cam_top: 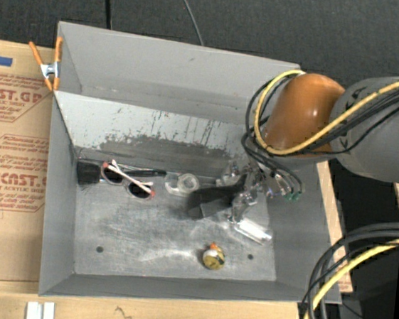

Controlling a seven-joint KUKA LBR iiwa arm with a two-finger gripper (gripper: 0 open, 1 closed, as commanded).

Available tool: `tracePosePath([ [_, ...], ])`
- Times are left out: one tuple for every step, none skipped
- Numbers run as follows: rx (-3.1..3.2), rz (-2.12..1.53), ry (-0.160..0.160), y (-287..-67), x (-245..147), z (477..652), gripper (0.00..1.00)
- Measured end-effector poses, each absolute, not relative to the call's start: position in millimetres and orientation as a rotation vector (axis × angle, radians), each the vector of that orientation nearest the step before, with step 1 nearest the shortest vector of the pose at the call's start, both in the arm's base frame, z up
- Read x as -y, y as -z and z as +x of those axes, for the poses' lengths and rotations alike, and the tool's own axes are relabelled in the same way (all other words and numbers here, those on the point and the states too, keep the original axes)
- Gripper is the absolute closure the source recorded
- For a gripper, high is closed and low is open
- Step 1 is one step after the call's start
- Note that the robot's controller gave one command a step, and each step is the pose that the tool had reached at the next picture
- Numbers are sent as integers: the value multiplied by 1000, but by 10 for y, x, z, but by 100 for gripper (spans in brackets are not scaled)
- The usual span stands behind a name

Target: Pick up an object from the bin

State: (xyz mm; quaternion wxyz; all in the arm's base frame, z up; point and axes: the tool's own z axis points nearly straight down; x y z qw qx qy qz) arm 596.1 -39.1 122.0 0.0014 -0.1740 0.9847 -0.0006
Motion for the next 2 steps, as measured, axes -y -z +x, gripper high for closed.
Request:
tracePosePath([
  [-3096,-548,0,-1227,388,5945,100],
  [-3091,-547,2,-1741,383,5964,100],
])
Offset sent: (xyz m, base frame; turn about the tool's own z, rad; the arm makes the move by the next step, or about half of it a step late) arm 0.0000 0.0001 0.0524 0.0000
